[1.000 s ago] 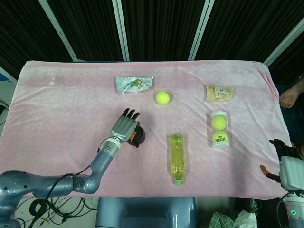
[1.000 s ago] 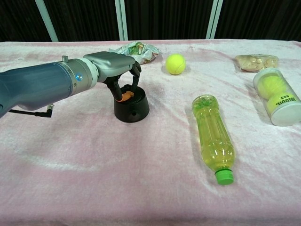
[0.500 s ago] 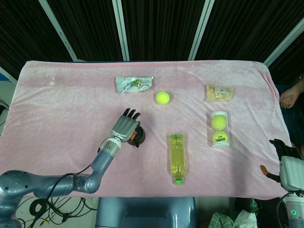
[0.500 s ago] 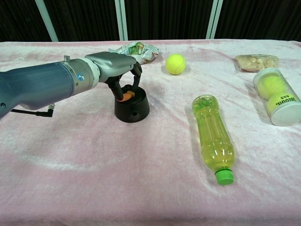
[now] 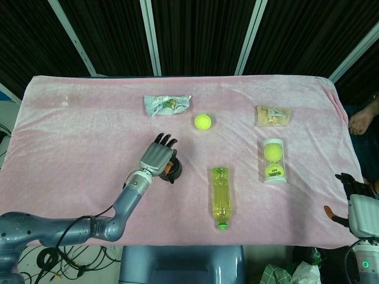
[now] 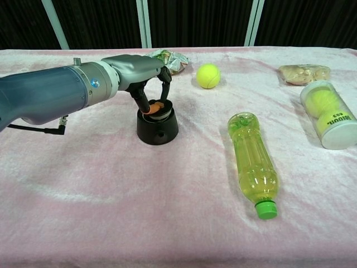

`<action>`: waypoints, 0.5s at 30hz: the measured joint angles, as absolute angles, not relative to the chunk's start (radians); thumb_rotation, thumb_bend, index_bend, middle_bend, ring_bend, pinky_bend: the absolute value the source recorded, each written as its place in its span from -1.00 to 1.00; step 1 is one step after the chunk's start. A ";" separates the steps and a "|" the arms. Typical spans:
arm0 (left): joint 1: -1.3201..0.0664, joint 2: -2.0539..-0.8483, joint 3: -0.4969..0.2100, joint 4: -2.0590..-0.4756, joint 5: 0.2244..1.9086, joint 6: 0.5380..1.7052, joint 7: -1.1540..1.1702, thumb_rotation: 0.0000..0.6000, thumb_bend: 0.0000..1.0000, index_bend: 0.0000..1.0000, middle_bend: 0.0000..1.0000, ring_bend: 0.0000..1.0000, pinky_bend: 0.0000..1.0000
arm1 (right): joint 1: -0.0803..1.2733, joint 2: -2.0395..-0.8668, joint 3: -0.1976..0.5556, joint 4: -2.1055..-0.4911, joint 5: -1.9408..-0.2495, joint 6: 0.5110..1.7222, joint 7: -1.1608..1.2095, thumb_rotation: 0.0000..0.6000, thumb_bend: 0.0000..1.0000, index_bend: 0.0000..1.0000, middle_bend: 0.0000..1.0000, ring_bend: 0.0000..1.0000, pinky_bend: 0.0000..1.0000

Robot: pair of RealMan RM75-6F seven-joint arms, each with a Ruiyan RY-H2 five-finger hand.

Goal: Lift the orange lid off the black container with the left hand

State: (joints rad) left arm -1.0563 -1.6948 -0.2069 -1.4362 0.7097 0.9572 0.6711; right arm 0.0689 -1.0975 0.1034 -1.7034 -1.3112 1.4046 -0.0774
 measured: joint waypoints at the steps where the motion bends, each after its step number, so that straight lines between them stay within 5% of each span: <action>1: -1.055 -1.692 -0.210 -1.440 0.711 0.958 0.666 1.00 -0.11 0.17 -0.72 -1.00 -1.00 | 0.069 -1.098 0.103 -1.703 -1.311 1.404 -0.078 1.00 -0.71 -0.61 -0.69 -0.57 -0.65; 15: -1.007 -1.569 -0.224 -1.547 0.734 0.998 0.624 1.00 -0.11 0.18 -0.73 -1.00 -1.00 | 0.071 -1.101 0.104 -1.705 -1.306 1.401 -0.083 1.00 -0.70 -0.61 -0.69 -0.57 -0.65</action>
State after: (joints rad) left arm -1.0073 -1.5686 -0.2244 -1.5474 0.7340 0.9981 0.6241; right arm 0.0706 -1.1013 0.1042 -1.7049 -1.3058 1.4012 -0.0831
